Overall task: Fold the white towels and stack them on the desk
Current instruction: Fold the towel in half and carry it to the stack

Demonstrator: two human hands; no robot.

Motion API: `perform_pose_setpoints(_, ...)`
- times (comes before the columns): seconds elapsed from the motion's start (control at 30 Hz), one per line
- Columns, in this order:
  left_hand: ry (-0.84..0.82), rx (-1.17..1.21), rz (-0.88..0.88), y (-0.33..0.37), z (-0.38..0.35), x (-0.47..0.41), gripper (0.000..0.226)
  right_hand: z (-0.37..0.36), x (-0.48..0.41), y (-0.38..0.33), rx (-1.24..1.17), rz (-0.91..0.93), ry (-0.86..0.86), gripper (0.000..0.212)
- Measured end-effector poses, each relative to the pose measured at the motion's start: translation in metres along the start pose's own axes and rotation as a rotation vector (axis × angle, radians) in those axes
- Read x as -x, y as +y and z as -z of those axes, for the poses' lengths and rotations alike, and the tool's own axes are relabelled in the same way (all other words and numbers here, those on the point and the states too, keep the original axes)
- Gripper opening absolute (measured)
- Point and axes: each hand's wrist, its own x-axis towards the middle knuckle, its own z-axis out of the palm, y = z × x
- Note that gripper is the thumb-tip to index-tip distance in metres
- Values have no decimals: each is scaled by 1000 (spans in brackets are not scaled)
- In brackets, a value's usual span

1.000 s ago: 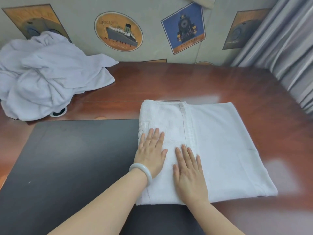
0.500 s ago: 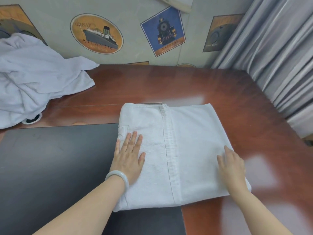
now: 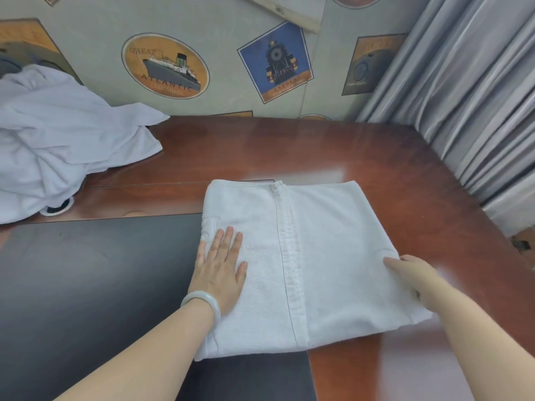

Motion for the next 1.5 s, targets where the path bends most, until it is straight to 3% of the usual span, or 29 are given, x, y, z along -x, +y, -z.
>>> perform_pose_setpoints(0.17,-112,27,2,0,8,-2,71,16,66,-76,-62,223,-264,20)
perform_pose_setpoints(0.27,-223,219,-1,-4,28,-10,61,-11,115,-120,66,473,-195,32)
perform_pose_setpoints(0.33,-171,507,84,-9,45,-10,49,-50,141,-139,206,615,-89,36)
perform_pose_setpoints(0.4,-29,859,285,-14,57,-1,31,-105,166,-147,371,709,-80,37)
perform_pose_setpoints(0.47,-13,1251,483,-21,64,6,23,-163,179,-141,490,798,-171,38)
perform_pose_setpoints(0.53,-97,1485,638,-27,67,10,32,-209,181,-129,473,781,-415,45)
perform_pose_setpoints(0.6,-144,1440,683,-32,66,11,34,-227,175,-119,466,729,-641,48)
perform_pose_setpoints(0.63,-150,1396,671,-33,66,10,29,-227,168,-117,470,726,-665,42)
perform_pose_setpoints(0.77,-199,1160,568,-25,69,10,15,-200,130,-119,160,614,-382,30)
perform_pose_setpoints(0.87,-205,864,577,-21,62,15,19,-179,92,-113,436,762,-20,43)
perform_pose_setpoints(0.97,-203,528,668,-14,57,22,22,-177,65,-87,682,917,-52,55)
perform_pose_setpoints(1.07,-203,484,701,-4,54,24,20,-187,66,-63,643,919,-22,57)
perform_pose_setpoints(1.27,-138,438,449,-32,50,12,15,-198,106,-44,806,754,134,61)
perform_pose_setpoints(1.43,-77,123,170,-61,59,-3,14,-188,146,-14,918,1047,191,52)
perform_pose_setpoints(1.5,-22,15,146,-65,60,-4,24,-183,165,-8,855,1161,110,42)
